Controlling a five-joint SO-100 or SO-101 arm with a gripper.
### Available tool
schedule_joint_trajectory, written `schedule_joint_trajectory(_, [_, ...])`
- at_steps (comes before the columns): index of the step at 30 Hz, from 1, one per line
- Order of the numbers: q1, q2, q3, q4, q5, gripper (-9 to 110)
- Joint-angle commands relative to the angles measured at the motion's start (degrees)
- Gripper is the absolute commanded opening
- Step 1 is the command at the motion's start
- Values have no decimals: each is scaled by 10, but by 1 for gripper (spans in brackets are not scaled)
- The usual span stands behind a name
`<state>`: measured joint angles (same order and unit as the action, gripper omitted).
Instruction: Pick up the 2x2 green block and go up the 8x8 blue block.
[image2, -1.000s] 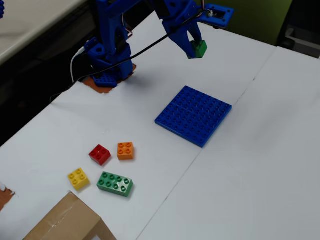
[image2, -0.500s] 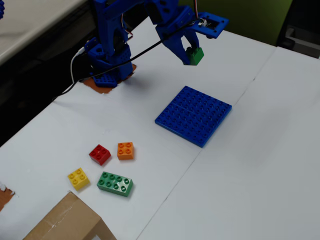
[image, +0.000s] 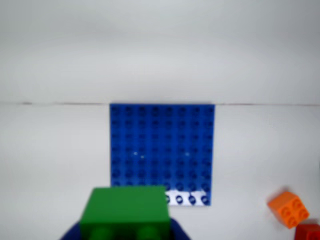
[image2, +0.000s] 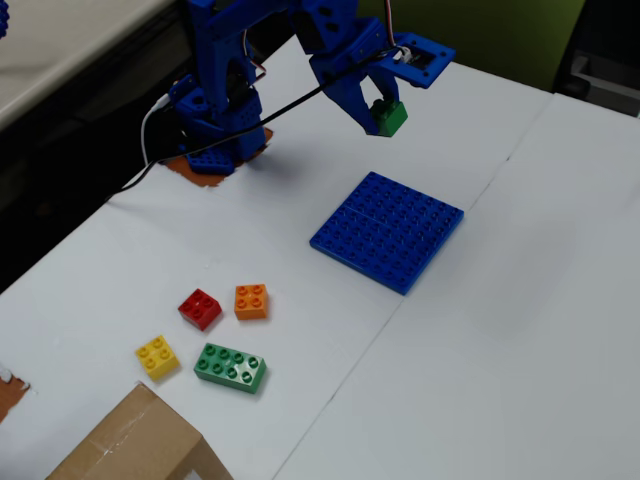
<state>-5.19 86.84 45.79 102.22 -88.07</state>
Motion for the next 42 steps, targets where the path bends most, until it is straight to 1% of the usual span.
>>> schedule_joint_trajectory(1, [4, 0, 0, -4, 2, 0])
schedule_joint_trajectory(8, [5, -4, 1, -4, 2, 0])
schedule_joint_trajectory(19, [5, -8, 33, -38, 2, 0])
schedule_joint_trajectory(42, [5, -8, 36, -34, 2, 0])
